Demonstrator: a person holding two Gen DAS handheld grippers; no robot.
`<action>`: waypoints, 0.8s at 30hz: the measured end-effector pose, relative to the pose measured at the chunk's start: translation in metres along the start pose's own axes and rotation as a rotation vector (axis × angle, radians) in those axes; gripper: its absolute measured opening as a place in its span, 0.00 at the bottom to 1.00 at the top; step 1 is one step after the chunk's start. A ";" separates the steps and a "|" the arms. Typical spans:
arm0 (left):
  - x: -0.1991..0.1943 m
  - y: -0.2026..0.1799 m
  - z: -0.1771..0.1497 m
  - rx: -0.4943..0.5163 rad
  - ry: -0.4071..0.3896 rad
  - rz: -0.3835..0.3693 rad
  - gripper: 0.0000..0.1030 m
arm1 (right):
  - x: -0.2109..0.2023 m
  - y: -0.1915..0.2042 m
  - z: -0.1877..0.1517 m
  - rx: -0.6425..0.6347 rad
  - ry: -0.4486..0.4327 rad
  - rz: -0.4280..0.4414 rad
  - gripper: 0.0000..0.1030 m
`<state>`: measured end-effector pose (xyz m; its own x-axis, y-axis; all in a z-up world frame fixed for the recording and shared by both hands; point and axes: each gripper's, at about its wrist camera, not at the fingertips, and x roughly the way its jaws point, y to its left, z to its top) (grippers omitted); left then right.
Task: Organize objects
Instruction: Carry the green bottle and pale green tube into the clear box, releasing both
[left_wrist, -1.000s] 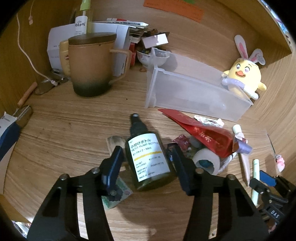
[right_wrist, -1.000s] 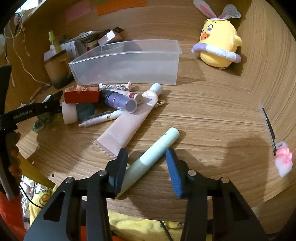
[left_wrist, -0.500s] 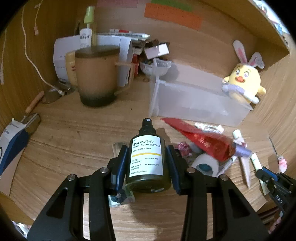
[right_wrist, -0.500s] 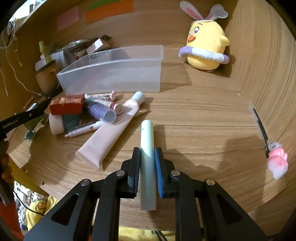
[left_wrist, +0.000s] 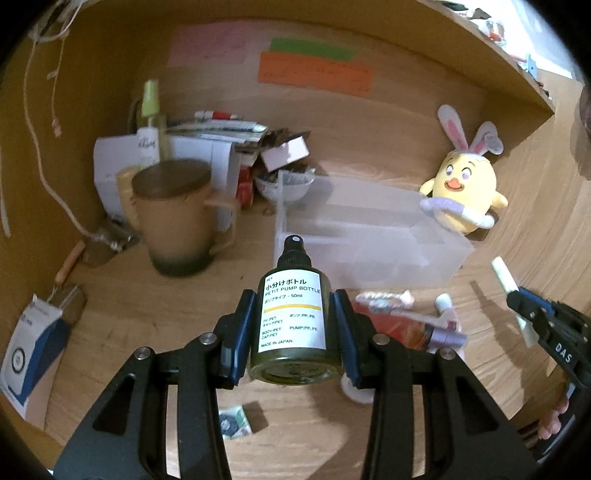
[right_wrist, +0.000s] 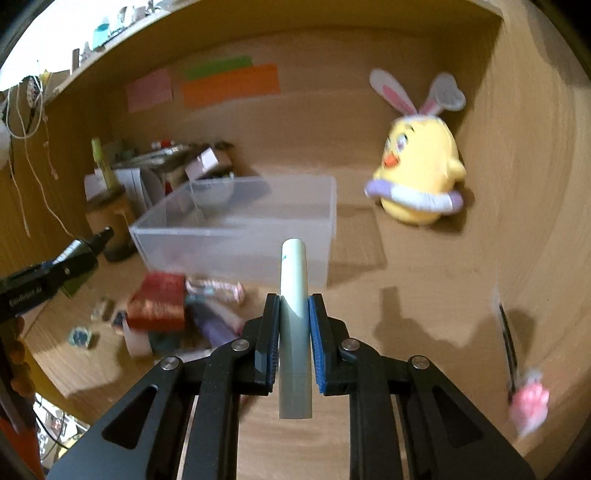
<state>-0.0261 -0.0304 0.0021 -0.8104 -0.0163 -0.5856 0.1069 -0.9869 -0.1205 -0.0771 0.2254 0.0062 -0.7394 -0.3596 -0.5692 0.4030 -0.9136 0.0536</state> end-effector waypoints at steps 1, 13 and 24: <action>0.000 -0.002 0.005 0.006 -0.007 -0.005 0.40 | 0.001 0.001 0.005 -0.004 -0.009 0.008 0.14; 0.024 -0.015 0.052 0.039 -0.010 -0.075 0.40 | 0.025 0.016 0.061 -0.049 -0.058 0.073 0.14; 0.072 -0.024 0.080 0.079 0.105 -0.118 0.40 | 0.071 0.020 0.088 -0.068 0.011 0.098 0.14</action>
<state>-0.1331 -0.0206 0.0274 -0.7497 0.1135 -0.6520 -0.0345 -0.9906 -0.1327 -0.1691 0.1653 0.0389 -0.6889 -0.4436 -0.5733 0.5089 -0.8592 0.0533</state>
